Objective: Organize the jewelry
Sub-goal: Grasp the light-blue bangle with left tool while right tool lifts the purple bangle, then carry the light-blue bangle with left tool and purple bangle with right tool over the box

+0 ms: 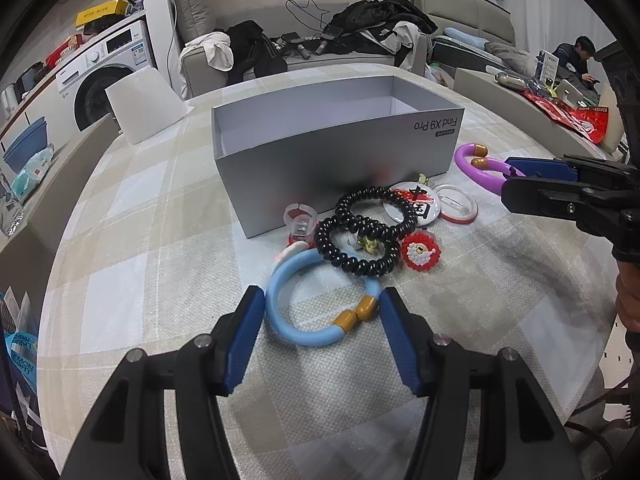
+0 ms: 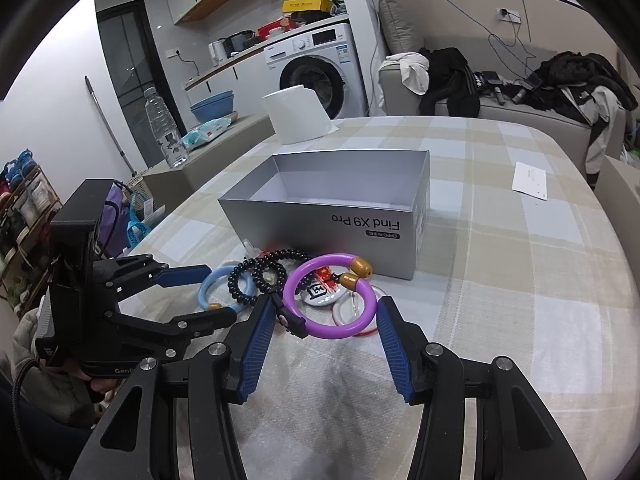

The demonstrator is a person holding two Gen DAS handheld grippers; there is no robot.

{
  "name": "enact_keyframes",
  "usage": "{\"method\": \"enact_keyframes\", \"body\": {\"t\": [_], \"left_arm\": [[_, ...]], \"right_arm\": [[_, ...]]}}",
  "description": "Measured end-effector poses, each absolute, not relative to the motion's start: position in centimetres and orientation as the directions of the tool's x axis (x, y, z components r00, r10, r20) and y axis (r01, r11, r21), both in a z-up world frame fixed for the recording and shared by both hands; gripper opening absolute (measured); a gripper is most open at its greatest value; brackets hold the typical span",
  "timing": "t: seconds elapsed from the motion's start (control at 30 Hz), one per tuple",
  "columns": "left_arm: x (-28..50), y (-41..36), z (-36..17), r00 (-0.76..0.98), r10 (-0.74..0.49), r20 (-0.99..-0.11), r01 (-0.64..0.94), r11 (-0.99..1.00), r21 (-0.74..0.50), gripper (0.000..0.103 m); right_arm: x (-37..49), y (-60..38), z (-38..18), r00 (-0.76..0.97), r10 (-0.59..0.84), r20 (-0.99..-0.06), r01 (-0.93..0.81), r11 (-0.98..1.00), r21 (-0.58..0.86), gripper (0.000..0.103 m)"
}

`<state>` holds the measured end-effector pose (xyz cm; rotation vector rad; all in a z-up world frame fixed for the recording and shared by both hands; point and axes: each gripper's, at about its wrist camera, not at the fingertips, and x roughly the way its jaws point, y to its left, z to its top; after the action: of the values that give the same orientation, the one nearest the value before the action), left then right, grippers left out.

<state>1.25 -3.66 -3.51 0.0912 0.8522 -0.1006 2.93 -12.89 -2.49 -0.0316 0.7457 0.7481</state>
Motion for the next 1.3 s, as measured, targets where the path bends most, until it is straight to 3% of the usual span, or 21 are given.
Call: {"method": "enact_keyframes", "body": {"t": [1.3], "left_arm": [[-0.9,-1.4,-0.9,0.778,-0.026,-0.628,0.029,1.0,-0.006,0.054]], "right_arm": [[2.3,-12.9,-1.1,0.527,0.619,-0.582,-0.632,0.743,0.218,0.051]]}}
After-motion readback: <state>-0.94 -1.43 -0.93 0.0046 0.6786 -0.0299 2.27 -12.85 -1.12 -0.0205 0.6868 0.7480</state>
